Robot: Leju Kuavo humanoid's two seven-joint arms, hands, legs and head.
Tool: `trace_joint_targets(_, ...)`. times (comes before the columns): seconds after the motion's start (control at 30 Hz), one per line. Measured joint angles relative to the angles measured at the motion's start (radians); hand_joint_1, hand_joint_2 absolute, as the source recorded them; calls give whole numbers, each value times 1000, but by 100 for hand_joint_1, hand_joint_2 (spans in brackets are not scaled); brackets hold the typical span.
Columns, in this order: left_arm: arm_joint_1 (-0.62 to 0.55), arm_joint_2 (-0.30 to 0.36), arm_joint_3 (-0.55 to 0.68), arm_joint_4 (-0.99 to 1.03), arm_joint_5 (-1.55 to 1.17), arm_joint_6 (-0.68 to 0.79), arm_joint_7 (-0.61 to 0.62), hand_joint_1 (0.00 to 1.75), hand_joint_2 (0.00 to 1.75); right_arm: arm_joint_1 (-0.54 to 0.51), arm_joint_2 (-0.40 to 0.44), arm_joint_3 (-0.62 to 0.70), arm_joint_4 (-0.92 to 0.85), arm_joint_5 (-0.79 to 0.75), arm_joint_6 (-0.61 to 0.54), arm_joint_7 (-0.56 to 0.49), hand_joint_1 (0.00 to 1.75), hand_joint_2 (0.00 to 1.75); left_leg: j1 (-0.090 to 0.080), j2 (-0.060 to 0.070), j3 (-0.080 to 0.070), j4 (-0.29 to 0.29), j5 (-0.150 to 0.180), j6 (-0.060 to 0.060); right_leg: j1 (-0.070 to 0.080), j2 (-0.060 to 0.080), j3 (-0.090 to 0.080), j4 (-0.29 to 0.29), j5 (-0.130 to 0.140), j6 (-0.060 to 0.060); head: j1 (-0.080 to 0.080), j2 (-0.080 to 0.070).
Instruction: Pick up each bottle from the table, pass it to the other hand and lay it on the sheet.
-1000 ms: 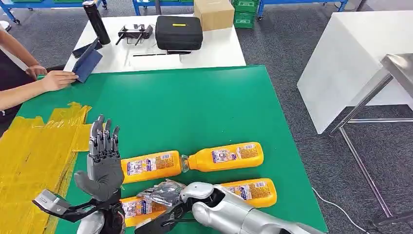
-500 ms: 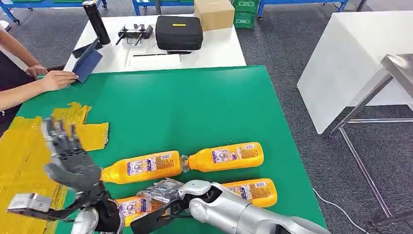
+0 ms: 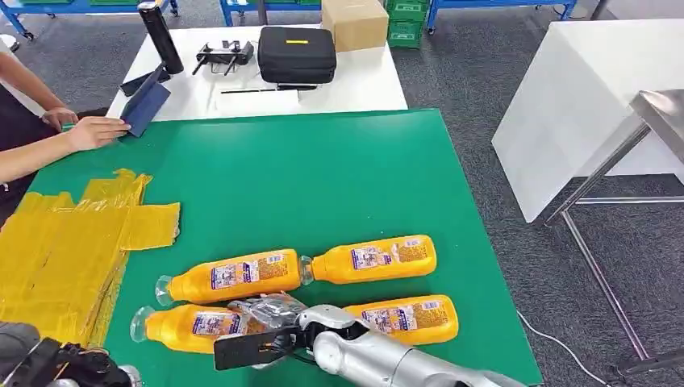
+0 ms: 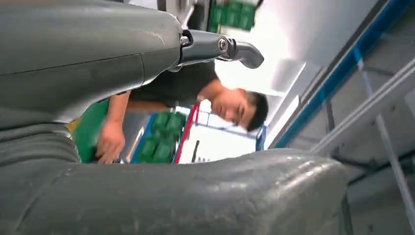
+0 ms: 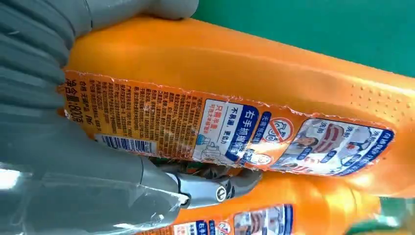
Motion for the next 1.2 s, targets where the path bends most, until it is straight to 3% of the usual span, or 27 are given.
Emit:
trace_joint_targets(0.23, 3, -2, 111, -8, 42, 0, 0, 0, 0, 128, -33, -148, -106, -50, -97, -176, 175, 175, 0, -1, -6, 0, 0, 0, 0, 0, -5, 0, 0, 0, 0, 0)
trace_joint_targets(0.43, 4, -5, 156, -6, 74, 0, 0, 0, 0, 210, -62, -234, -235, -47, -153, -233, 175, 175, -1, -1, -10, 0, 0, 0, 0, 0, -9, 0, 0, 0, 0, 0)
trace_joint_targets(0.47, 3, -7, 159, -3, 84, 0, 0, 0, 175, 223, -67, -248, -257, -47, -159, -251, 175, 175, -1, -1, -10, 0, 0, 0, 0, 0, -10, 0, 0, 0, 0, 0)
trace_joint_targets(0.73, 9, -14, 102, 61, 203, -53, 0, 0, 175, 324, -84, -333, -422, -23, -171, -345, 175, 175, -1, -3, -11, 0, 0, 0, 0, -1, -11, 0, 0, 0, 0, 0)
trace_joint_targets(0.83, 25, -4, 36, 171, 456, -416, 46, 0, 175, 384, -86, -385, -494, -10, -171, -403, 175, 175, -1, -3, -12, 0, 0, 0, -1, -2, -11, 0, 0, 0, 0, 0)
trace_joint_targets(0.97, 40, 96, -117, 320, 551, -919, 172, 0, 175, 427, -109, -451, -552, -44, -115, -471, 175, 175, -2, -2, -12, 0, 0, 0, -2, -1, -11, 0, 0, 1, 0, 0)
trace_joint_targets(1.03, 48, 140, -186, 368, 515, -1017, 171, 0, 175, 436, -118, -475, -563, -44, -91, -480, 175, 175, -3, -2, -12, 0, 0, 0, -2, -1, -11, 0, 0, 1, 0, 0)
trace_joint_targets(1.2, 63, 204, -272, 423, 504, -1091, 169, 0, 175, 454, -120, -500, -580, -28, -68, -483, 175, 175, -3, -2, -12, 0, 0, 0, -3, -1, -11, 0, 0, 1, 0, 0)
